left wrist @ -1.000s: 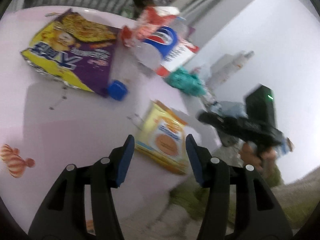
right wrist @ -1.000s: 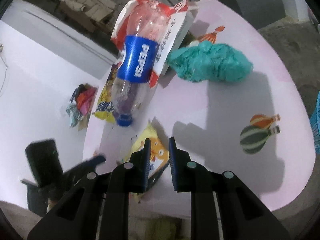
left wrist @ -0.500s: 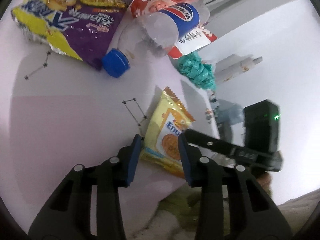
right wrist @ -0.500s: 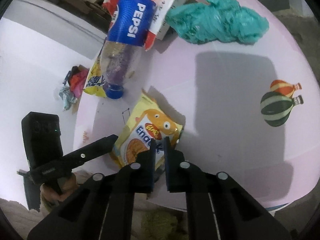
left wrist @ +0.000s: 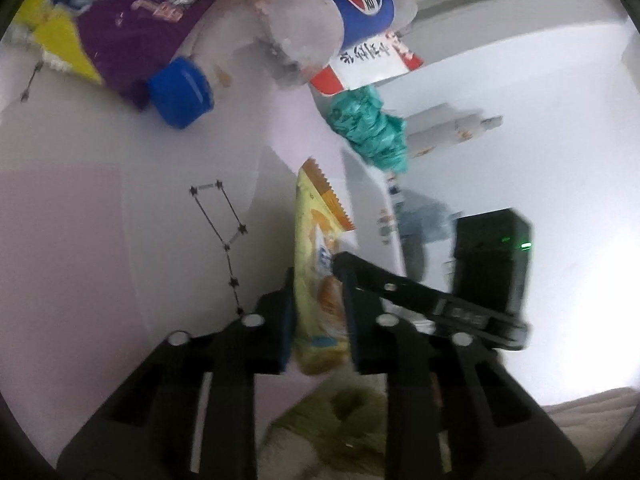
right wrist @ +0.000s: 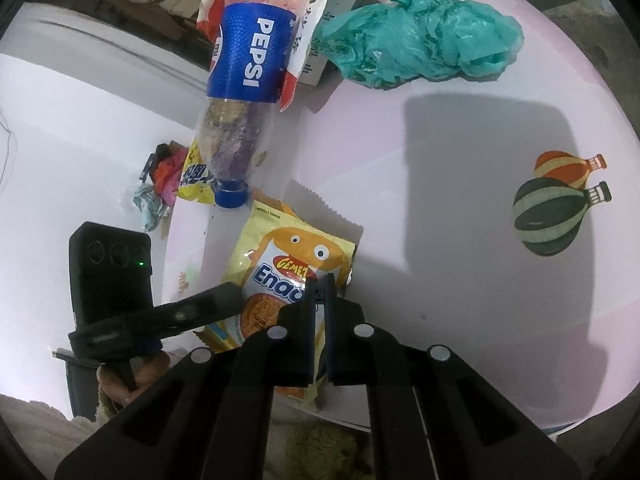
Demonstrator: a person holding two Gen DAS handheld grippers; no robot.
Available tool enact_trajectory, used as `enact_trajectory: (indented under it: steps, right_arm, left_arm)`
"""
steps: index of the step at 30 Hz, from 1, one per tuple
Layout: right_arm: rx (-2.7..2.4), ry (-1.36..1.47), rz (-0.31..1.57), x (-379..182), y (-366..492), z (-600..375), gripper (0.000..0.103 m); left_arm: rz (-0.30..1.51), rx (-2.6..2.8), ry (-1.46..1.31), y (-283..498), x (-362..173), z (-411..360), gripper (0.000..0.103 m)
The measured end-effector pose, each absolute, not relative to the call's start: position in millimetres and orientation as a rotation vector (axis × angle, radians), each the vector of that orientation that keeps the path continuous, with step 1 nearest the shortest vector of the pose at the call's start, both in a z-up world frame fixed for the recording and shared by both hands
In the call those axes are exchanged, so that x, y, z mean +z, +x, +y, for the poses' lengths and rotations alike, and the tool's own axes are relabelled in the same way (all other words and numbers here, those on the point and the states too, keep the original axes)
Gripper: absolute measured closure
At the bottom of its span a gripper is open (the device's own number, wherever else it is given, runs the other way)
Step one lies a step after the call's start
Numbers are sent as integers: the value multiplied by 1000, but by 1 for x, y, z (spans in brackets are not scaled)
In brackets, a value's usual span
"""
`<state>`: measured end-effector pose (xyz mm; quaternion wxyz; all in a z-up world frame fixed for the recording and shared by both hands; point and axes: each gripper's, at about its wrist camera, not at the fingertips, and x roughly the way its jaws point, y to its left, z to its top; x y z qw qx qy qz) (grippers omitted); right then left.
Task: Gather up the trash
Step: 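Grasp the yellow Enaak packet with the left tool while the right tool approaches the teal bag, then grasp the teal plastic bag with the right tool and lift it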
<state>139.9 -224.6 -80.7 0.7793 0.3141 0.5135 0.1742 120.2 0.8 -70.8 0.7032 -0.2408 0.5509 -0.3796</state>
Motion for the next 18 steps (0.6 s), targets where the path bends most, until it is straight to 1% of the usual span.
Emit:
enact_trajectory:
  steps: [1,6,8,9,10,12,13,15,18]
  right_arm:
    - [368,659,1102,-78,141,-223,99]
    - [311,548,987,-44,146,-246,97]
    - [270,498,942,-30,154,-258,90]
    - [249,475,927,-25,158,-262,82]
    - [227,434,900,-18,164,-268,79]
    - [209,369,856,-8,175,-274,64]
    - [198,341,837,-5,183,-276,58]
    - [207,322,838,-8,199,-282,55]
    - [191,313,889,-25,222,-294,54]
  left_arm:
    - [1209,-831,-498,121,-68,-3,94]
    - [1116,-780,-408,130,-52,-10,96]
    - [1090,-759,-373,133,-47,-16,97]
    - [1079,-742,-356,136,-45,-21,97]
    - [1073,-732,-346,138,-45,-23,97]
    - [1057,-708,-332,142,-44,-31,97]
    - [1048,-696,-328,145,-43,-35,97]
    - [1035,-666,-320,149,-43,-40,97]
    - [1023,-640,-316,153,-42,-42,97]
